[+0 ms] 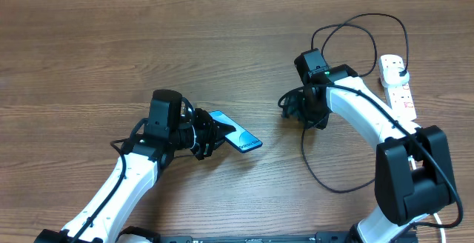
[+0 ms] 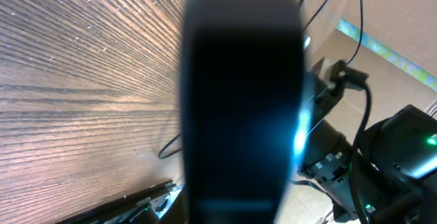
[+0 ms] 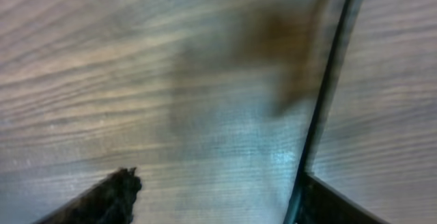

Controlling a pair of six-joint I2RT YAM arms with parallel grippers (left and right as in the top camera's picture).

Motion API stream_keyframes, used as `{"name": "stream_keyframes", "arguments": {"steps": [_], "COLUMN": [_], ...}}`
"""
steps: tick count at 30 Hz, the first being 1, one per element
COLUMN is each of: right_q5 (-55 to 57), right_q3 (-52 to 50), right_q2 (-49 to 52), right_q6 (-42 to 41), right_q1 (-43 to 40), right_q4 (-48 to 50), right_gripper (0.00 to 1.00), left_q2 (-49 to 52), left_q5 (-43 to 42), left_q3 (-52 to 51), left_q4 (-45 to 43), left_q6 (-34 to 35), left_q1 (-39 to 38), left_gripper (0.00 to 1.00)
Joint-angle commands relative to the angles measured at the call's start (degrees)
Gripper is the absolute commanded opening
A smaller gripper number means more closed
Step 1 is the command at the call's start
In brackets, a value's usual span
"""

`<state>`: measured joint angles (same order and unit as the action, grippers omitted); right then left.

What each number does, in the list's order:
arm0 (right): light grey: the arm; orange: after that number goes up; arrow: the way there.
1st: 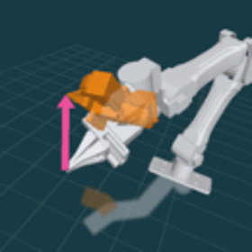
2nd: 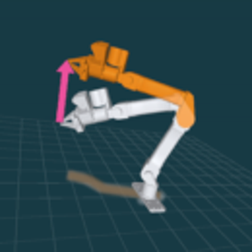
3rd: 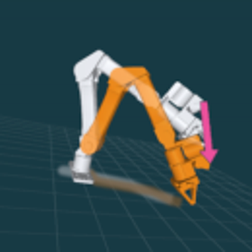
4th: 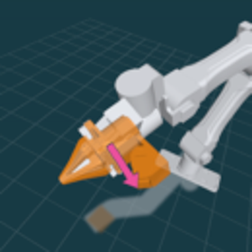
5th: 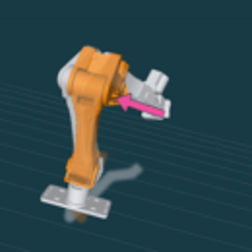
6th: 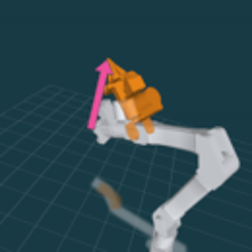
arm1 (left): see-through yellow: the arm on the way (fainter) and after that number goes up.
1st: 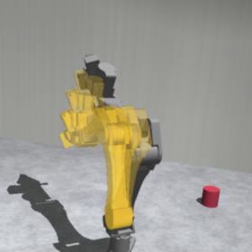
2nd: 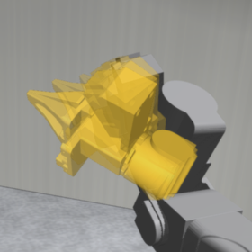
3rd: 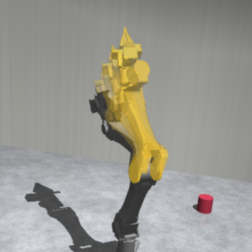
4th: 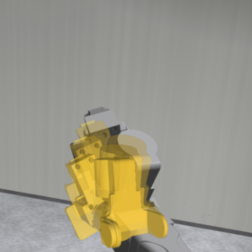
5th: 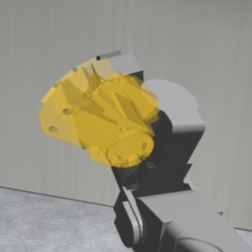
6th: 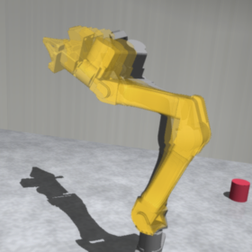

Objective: Plug charger to phone and switch on socket
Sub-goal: 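Lower the right gripper onto the cable and close on it near the USB-C plug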

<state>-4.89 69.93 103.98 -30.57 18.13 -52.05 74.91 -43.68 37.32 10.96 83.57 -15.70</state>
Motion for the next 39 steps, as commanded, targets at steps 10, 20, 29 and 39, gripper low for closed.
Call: {"name": "stream_keyframes", "arguments": {"steps": [10, 20, 29, 39], "right_q5": [10.88, 5.20, -6.60, 12.37], "right_q3": [-0.24, -0.24, -0.22, -0.22], "right_q2": [-0.35, -0.35, -0.35, -0.35], "right_q6": [0.42, 0.44, 5.60, -1.44], "right_q1": [-0.24, -0.17, -0.55, -0.92], "right_q4": [10.45, -1.92, -6.95, -11.91], "right_gripper": [0.90, 0.93, 1.00, 1.00], "left_q2": [-0.66, -0.66, -0.66, -0.66], "left_q5": [-1.36, -1.33, -0.94, -1.33], "left_q3": [0.81, 0.81, 0.81, 0.81], "left_q4": [-0.46, -0.46, -0.46, -0.48], "left_q6": [-0.87, -0.87, -0.87, -0.85], "left_q1": [0.31, 0.31, 0.31, 0.31], "left_gripper": [0.09, 0.10, 0.11, 0.11]}}
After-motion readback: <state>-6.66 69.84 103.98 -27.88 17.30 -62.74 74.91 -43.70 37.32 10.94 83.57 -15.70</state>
